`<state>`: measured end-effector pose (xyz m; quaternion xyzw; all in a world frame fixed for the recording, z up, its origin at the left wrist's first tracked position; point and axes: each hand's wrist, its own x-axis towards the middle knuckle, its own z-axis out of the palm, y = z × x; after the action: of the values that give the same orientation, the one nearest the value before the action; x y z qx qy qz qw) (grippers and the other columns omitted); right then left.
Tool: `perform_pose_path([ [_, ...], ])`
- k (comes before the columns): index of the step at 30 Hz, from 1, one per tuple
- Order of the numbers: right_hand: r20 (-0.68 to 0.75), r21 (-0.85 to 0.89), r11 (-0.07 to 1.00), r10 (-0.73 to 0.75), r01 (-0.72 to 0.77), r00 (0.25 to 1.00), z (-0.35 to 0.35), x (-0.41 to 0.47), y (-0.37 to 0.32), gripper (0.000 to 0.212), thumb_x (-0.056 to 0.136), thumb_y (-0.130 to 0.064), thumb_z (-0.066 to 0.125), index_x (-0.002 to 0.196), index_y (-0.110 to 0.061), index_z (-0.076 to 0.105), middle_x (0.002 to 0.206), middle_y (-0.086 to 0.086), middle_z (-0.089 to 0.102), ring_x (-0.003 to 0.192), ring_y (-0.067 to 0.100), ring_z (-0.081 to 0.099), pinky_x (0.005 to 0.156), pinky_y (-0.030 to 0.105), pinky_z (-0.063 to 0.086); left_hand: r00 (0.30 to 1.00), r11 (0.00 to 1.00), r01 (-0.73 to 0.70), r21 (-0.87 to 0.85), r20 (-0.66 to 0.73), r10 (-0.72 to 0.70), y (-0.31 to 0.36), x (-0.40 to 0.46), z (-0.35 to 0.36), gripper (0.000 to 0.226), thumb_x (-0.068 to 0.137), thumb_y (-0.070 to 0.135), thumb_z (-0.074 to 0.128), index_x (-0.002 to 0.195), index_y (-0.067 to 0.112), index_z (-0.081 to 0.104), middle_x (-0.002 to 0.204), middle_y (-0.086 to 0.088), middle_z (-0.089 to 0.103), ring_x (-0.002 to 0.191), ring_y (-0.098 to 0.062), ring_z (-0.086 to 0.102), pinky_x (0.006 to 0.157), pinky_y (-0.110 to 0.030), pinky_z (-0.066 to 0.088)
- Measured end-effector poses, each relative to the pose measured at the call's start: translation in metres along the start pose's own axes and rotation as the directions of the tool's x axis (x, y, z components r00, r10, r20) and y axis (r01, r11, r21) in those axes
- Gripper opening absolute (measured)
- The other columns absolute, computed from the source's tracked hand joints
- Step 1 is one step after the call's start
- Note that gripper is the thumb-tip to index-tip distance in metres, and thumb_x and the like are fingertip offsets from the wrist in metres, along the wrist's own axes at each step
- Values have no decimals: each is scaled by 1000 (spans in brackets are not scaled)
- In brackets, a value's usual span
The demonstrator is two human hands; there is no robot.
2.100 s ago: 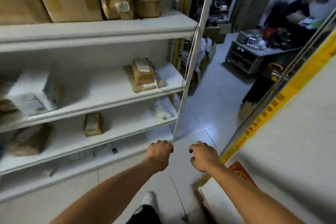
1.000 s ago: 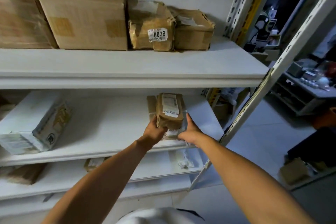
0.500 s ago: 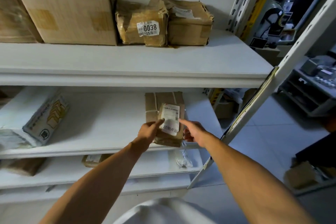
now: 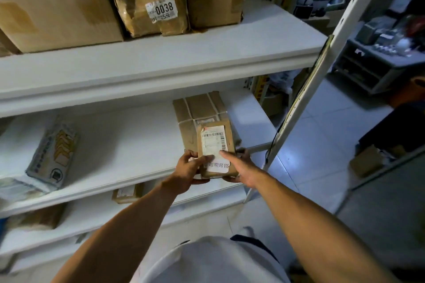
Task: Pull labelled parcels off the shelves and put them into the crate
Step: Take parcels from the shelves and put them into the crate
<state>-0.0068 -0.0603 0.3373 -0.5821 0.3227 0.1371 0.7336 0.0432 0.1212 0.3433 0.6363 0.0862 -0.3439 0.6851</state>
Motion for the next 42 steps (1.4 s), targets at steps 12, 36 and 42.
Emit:
perform_pose_path([
  [12,-160,292,950,166,-114,973,-32,-127,155,47,81,-21,82,124,-16,64,114,7,74,112,27,66,89,58,57,864,898,195,395,365,-348,-81,-57,17,89,51,24,94,127,31,49,124,-17,64,113,-41,66,78,-60,59],
  [36,-684,656,673,340,340,646,-15,-510,471,41,79,-26,83,117,-26,67,105,-2,77,105,21,70,86,51,60,250,462,-313,830,541,-803,-316,-332,186,74,79,14,82,136,31,37,130,-13,58,108,-36,67,78,-54,61],
  [42,-749,662,507,469,552,468,14,-590,540,57,72,-26,89,124,-21,66,111,4,75,105,22,70,75,44,61,49,380,-504,776,464,-884,-394,-416,227,72,78,12,83,132,33,40,128,-12,61,106,-32,70,81,-61,58],
])
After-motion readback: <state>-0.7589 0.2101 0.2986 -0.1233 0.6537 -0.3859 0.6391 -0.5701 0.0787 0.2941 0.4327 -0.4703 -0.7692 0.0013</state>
